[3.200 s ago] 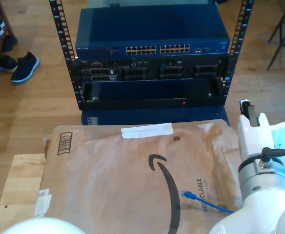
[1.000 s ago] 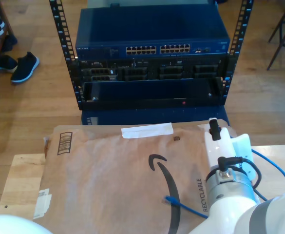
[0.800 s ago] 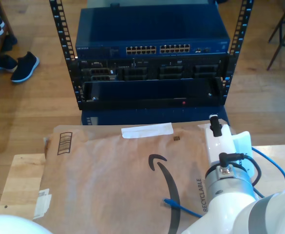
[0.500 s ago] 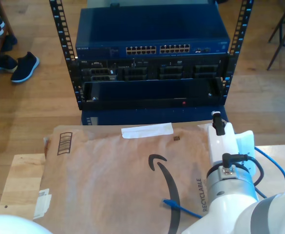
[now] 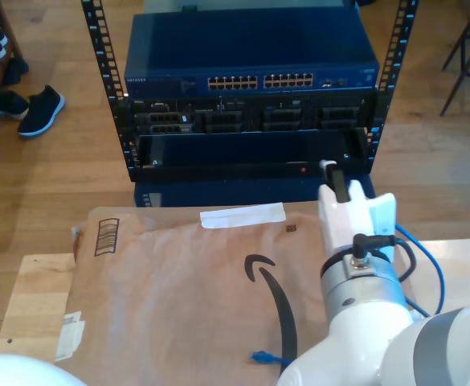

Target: Grab the cable and plug it in

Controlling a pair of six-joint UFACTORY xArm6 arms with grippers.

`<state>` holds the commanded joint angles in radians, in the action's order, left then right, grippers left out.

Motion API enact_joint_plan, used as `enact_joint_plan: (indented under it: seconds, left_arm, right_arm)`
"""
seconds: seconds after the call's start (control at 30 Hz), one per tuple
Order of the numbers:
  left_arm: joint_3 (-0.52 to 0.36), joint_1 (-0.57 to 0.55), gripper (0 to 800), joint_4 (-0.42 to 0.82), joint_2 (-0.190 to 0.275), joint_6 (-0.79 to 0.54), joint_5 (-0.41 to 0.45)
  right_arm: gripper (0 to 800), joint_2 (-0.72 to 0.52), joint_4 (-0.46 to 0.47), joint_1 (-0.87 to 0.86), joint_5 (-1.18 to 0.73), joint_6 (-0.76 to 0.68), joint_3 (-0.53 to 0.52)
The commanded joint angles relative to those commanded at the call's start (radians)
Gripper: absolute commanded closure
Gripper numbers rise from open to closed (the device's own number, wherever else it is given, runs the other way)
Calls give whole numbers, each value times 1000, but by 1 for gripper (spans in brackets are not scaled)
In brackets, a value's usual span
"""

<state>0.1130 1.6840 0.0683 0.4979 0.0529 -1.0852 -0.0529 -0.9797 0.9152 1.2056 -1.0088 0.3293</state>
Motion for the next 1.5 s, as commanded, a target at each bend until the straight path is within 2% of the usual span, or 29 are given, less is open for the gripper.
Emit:
enact_joint_plan:
  seconds: [0.2,0.53,0.83,0.93,1.03,1.17,1.27,1.5]
  left_arm:
    - [2,0,1,0,0,0,0]
    - [0,0,1,0,0,0,0]
    - [2,0,1,0,0,0,2]
    - [2,0,1,0,0,0,0]
    - [2,0,1,0,0,0,0]
    - [0,0,1,0,0,0,0]
    - [2,0,1,0,0,0,0]
    - [0,0,1,0,0,0,0]
  right_arm:
    - [800,0,3,-5,5,0,14]
    - [800,117,8,-68,5,-2,189]
    - [800,143,6,-92,29,-68,175]
    - [800,166,12,-100,32,-81,226]
    - [800,230,54,-132,31,-133,287]
    - [800,249,170,-218,26,-210,296]
    - [800,307,233,-278,25,-296,333]
    - [800,359,276,-304,23,-367,373]
